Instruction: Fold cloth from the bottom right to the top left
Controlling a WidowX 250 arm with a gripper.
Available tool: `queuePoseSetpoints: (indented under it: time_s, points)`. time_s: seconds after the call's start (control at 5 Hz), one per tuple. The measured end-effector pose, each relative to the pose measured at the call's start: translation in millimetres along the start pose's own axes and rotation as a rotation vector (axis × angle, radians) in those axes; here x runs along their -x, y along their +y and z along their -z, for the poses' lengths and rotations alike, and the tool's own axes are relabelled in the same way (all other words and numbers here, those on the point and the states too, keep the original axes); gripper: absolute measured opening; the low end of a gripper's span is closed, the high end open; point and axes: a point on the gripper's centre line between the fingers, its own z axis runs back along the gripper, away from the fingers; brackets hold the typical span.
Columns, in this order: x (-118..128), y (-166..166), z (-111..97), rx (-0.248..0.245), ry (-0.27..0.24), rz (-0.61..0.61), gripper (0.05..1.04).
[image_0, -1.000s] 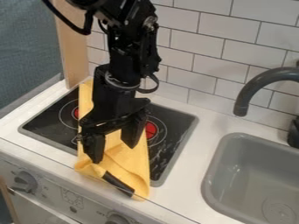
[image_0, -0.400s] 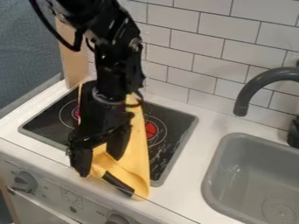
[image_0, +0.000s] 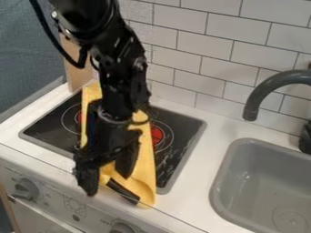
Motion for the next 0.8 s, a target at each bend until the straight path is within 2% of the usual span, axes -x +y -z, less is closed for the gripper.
queuePoseSetpoints:
  time_s: [0.2,0.6,0.8]
  points:
    - [2.2,-2.0,7.7,-0.003,0.013,0.016,0.938]
    - [1.1,-2.2,9.6,0.007,0.001,-0.019,0.340]
    - [1.9,-1.2,9.5,0.003,0.005,-0.017,0.181]
